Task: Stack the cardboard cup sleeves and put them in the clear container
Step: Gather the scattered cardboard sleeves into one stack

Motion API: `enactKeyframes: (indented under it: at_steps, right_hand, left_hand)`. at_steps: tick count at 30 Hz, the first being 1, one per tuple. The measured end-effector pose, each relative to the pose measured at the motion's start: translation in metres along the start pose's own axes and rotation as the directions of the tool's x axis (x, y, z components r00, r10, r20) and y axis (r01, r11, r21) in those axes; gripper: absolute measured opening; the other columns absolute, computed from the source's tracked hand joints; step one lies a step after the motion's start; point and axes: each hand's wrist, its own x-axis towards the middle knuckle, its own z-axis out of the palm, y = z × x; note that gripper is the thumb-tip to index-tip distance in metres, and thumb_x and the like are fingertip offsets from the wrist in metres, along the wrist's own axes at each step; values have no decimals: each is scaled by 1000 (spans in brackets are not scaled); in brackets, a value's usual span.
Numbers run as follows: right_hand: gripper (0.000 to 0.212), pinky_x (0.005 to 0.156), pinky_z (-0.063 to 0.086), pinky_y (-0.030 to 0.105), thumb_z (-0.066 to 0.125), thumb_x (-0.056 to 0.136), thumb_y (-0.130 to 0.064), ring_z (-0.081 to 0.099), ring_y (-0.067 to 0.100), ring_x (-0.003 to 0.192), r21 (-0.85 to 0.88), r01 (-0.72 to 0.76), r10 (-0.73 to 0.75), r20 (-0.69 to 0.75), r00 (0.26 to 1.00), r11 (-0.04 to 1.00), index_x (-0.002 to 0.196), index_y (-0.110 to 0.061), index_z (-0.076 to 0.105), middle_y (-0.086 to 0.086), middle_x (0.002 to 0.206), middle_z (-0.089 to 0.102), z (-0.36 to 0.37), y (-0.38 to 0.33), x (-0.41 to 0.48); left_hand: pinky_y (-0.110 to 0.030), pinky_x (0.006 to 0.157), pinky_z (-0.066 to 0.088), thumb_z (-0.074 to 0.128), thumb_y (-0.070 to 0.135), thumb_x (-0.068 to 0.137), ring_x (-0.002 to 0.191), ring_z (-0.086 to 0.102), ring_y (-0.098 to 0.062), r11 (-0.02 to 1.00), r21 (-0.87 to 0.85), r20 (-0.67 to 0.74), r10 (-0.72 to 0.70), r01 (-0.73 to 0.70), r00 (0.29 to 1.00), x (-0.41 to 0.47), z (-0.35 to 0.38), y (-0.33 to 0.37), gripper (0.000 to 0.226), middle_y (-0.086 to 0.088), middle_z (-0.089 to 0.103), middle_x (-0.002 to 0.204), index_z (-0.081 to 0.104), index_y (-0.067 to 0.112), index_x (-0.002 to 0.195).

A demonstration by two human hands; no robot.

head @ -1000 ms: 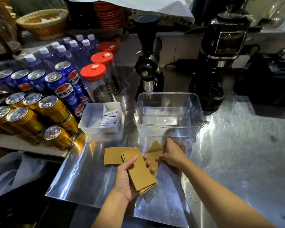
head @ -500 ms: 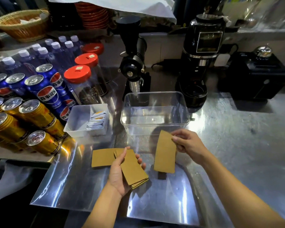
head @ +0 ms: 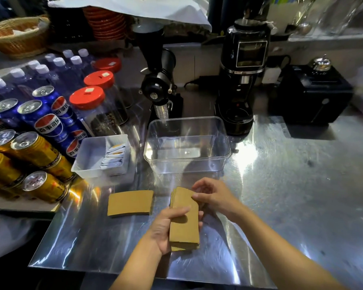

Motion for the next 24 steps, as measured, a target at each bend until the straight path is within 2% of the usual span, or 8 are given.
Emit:
enactKeyframes:
  at_steps: [4, 6, 8, 11, 13, 17, 20, 24]
  right_hand:
    - [36, 66, 49, 18, 76, 70, -16, 59, 3, 80, 12, -32, 29, 236, 971, 999, 98, -31, 60, -10, 90, 62, -7, -1, -2]
    - [34, 66, 49, 18, 77, 67, -18, 59, 3, 78, -21, -21, 27, 367, 930, 1000, 94, -29, 60, -11, 84, 63, -9, -3, -2]
    - [29, 65, 47, 20, 77, 66, -19, 56, 7, 74, -59, 1, 23, 402, 916, 998, 87, -23, 58, -8, 77, 59, -12, -4, -1]
    - [28, 57, 47, 20, 76, 65, -13, 54, 5, 66, 41, -24, 10, 299, 954, 999, 82, -20, 55, -9, 69, 55, -23, 5, -2]
    - [28, 57, 47, 18, 75, 66, -8, 53, 5, 64, 114, -4, -17, 180, 984, 993, 80, -21, 55, -12, 66, 56, -33, 14, -4]
    - [29, 60, 47, 20, 70, 69, 2, 52, 9, 67, 90, 45, -41, -44, 998, 995, 75, -22, 55, -6, 70, 56, -39, 32, -10]
    - [30, 60, 46, 24, 69, 70, 0, 52, 10, 66, 137, 54, -32, -158, 987, 989, 76, -26, 57, -3, 72, 57, -25, 41, -16]
    - [11, 59, 42, 17, 69, 69, -23, 50, 4, 65, 216, 100, -32, -298, 954, 971, 75, -22, 59, -7, 70, 56, -1, 48, -21]
  left_hand:
    - [-44, 64, 59, 60, -10, 66, 76, 67, -38, 982, 190, 35, 5, -11, 999, -5, 8, 7, 57, -28, 66, 94, 52, 10, 119]
    - [-54, 74, 56, 59, -14, 66, 95, 61, -51, 952, 304, 56, -59, 39, 997, -6, 9, 11, 69, -38, 59, 109, 43, 17, 126]
    - [-59, 89, 48, 64, -9, 64, 109, 55, -52, 869, 490, 0, -82, 71, 997, -5, 9, 16, 70, -38, 54, 120, 42, 17, 125]
    - [-34, 77, 55, 71, 0, 65, 84, 66, -19, 581, 811, -53, -27, 59, 998, -3, 7, 24, 45, -13, 67, 95, 58, 17, 105]
    - [-25, 65, 53, 71, 1, 67, 66, 65, -10, 499, 866, -116, 147, 28, 982, 1, 2, 25, 29, -3, 67, 77, 65, 23, 84]
    - [-19, 65, 51, 68, -6, 70, 73, 68, -14, 624, 754, -181, 496, -204, 849, 12, -11, 14, 28, 2, 72, 73, 67, 21, 79]
    - [-15, 67, 51, 63, -2, 79, 80, 67, -7, 682, 643, -159, 564, -349, 810, 23, -13, -2, 19, 3, 72, 82, 65, 15, 87]
    - [-23, 57, 49, 66, 29, 73, 75, 61, -11, 828, 347, -236, 531, -440, 813, 34, -5, -25, 19, -2, 64, 80, 63, 16, 86]
